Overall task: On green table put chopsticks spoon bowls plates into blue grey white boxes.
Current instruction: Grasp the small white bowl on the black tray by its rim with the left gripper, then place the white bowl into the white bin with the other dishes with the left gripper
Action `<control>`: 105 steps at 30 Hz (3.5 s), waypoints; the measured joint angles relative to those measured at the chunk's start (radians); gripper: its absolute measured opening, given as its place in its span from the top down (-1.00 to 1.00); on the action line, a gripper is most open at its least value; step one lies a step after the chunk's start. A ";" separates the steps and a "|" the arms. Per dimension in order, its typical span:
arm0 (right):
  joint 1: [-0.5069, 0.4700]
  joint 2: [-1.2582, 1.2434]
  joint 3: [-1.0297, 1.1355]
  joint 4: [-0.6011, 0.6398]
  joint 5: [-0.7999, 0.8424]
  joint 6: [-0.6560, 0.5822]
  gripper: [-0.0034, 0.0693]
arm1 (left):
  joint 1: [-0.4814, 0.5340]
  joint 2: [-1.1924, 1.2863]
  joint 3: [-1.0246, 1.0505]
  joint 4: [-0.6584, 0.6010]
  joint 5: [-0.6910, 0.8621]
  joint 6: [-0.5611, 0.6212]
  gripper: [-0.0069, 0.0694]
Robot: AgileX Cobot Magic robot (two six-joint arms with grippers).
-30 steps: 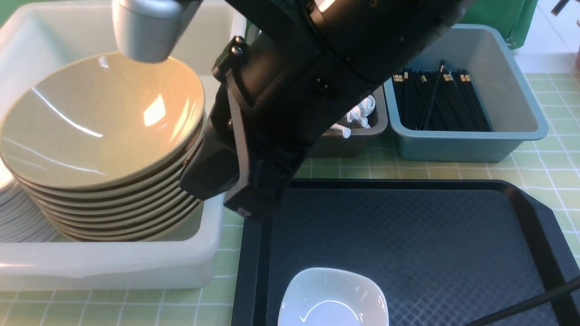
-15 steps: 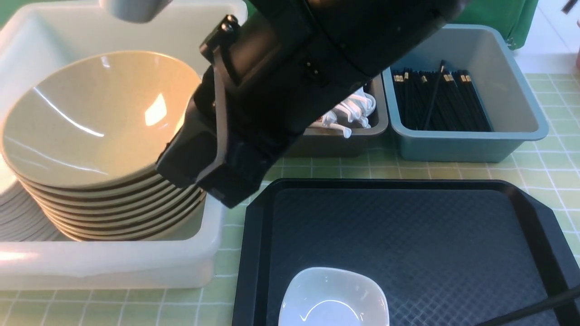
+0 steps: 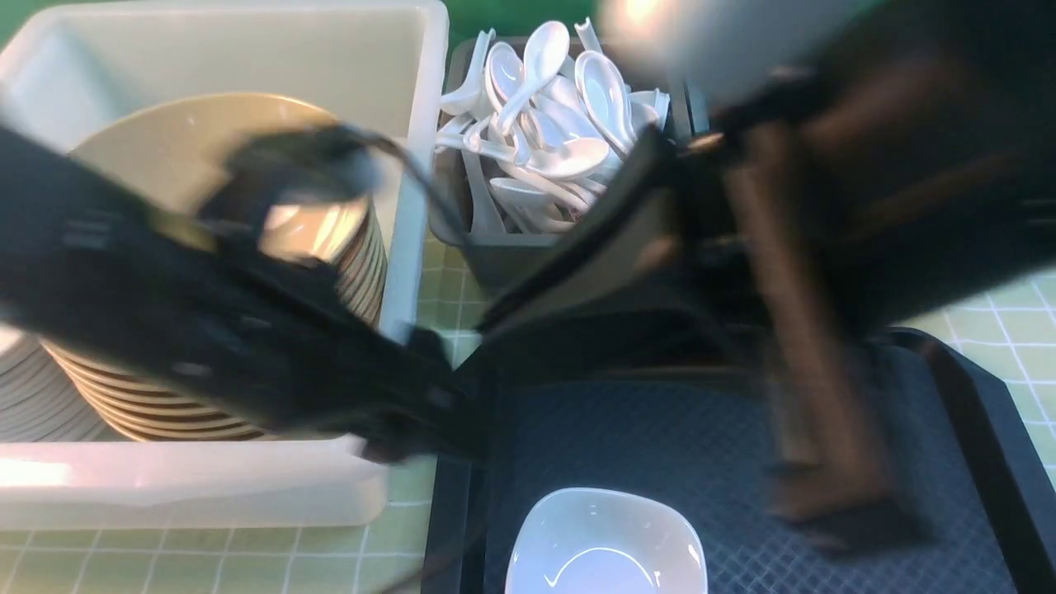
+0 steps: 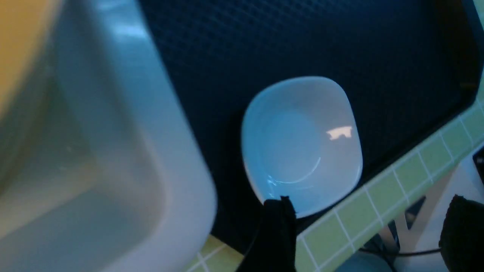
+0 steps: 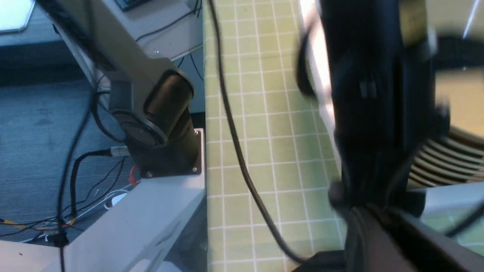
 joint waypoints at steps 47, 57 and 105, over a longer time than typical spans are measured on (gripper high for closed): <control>0.000 -0.104 0.099 -0.135 0.042 0.107 0.69 | 0.225 0.262 -0.362 -0.048 0.144 0.122 0.78; 0.000 0.092 0.058 0.131 -0.111 -0.148 0.68 | 0.905 -0.130 -0.261 0.092 0.134 0.010 0.78; -0.003 0.329 -0.271 0.032 0.035 -0.108 0.57 | 0.823 0.114 -0.223 0.720 0.151 -0.626 -0.92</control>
